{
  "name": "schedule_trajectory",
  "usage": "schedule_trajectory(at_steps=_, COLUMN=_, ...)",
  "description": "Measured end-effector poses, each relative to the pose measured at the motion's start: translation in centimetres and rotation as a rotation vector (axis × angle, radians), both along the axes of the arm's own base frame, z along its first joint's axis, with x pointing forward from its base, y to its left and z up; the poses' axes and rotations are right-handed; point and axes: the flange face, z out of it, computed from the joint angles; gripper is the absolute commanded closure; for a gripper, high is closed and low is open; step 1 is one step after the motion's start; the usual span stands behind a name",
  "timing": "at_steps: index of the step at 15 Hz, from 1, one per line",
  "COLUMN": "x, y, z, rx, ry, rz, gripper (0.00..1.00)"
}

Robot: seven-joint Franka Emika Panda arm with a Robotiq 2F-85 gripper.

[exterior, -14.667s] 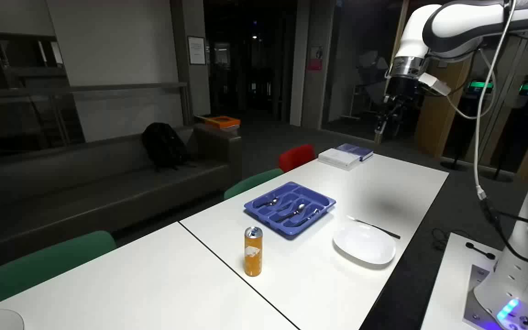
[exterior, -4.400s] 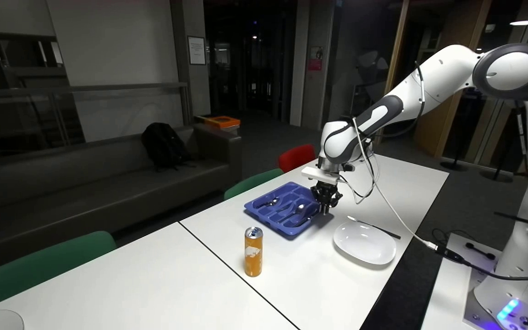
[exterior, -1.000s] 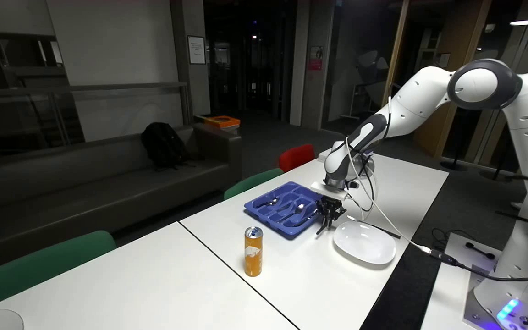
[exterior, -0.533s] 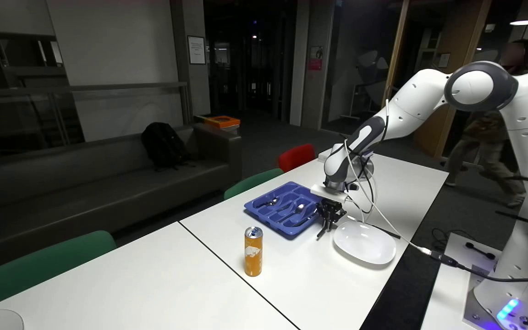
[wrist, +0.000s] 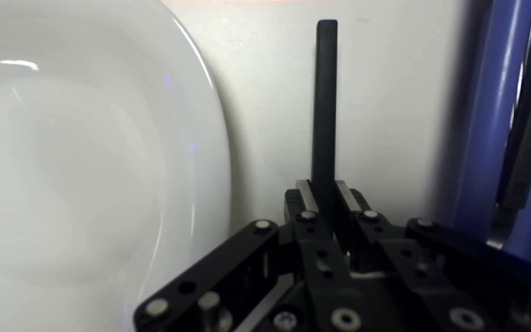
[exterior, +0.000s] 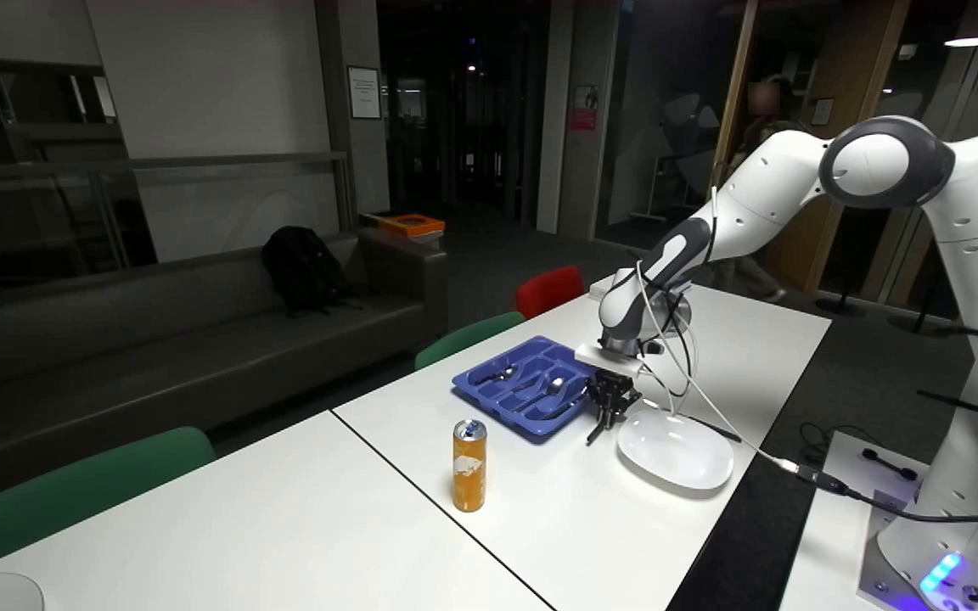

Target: Take out the spoon and the fork, and set it around the plate

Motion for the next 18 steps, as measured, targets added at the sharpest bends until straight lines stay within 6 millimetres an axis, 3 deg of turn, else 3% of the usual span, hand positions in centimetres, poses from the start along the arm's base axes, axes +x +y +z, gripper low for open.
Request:
schedule_trajectory(at_steps=2, x=0.1, y=0.0, z=-0.3, rx=0.0, ry=0.002, rz=0.0, gripper=0.97)
schedule_trajectory(at_steps=3, x=0.2, y=0.0, z=-0.4, rx=0.0, ry=0.002, rz=0.0, gripper=0.87)
schedule_trajectory(at_steps=4, x=0.3, y=0.0, z=-0.4, rx=0.0, ry=0.001, rz=0.0, gripper=0.62)
schedule_trajectory(at_steps=6, x=0.3, y=0.0, z=-0.4, rx=0.0, ry=0.001, rz=0.0, gripper=0.56)
schedule_trajectory(at_steps=13, x=-0.5, y=-0.3, z=0.3, rx=-0.006, ry=0.008, rz=-0.034, gripper=0.03)
schedule_trajectory(at_steps=18, x=-2.7, y=-0.2, z=4.4, rx=-0.006, ry=-0.007, rz=-0.106, gripper=0.0)
